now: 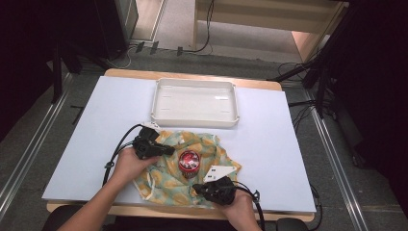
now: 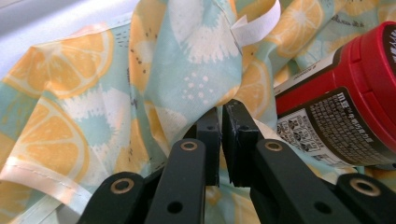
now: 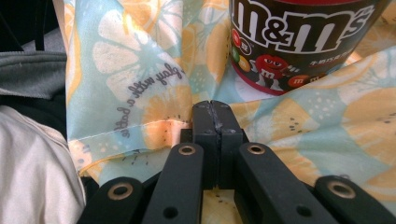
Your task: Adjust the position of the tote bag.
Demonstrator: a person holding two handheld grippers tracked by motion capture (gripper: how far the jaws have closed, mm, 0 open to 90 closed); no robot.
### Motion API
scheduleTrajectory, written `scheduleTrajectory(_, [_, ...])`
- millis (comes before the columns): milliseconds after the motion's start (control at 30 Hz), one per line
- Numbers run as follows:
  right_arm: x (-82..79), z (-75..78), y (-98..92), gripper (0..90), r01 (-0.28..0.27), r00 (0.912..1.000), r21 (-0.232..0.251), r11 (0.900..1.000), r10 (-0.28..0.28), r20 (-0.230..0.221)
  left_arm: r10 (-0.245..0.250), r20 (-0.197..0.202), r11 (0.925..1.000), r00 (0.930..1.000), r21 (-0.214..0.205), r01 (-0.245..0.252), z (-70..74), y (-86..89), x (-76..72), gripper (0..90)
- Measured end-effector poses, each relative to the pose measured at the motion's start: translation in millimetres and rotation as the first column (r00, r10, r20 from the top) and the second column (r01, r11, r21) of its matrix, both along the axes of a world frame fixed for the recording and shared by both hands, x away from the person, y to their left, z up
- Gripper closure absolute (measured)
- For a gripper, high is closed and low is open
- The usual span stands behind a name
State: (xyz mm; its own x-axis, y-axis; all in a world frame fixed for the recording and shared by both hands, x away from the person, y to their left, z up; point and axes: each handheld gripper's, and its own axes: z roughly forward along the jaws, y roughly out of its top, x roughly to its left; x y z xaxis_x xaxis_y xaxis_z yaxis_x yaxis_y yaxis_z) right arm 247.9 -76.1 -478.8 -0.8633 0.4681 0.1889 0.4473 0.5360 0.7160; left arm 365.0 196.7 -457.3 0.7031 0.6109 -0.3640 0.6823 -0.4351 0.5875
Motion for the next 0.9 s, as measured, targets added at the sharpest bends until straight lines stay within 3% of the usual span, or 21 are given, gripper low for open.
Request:
scheduleTrajectory(167, [0.2,0.0,0.4,90.0,0.001,1.0000,0.003,1.0000,-0.001,-0.005,0.008,0.012,0.9994,0.9999,0.033,-0.008,-0.8,2.3,1.5,86.4])
scheduleTrajectory(367, [-2.2,0.2,3.6,90.0,-0.011,0.9999,0.001,0.9999,0.011,-0.004,0.019,-0.008,0.9990,0.9998,0.041,-0.019,-3.5,5.9,4.4,86.4])
scheduleTrajectory(733, [-2.2,0.2,4.2,90.0,-0.022,0.9998,-0.001,0.9998,0.022,0.000,0.042,-0.011,0.9987,0.9991,0.030,-0.042,-4.6,11.7,6.6,86.5])
scheduleTrajectory(900, [0.2,1.4,4.9,90.0,-0.018,0.9996,-0.007,0.9998,0.018,-0.021,0.030,-0.020,0.9994,0.9993,0.017,-0.030,-4.9,8.7,5.4,85.7])
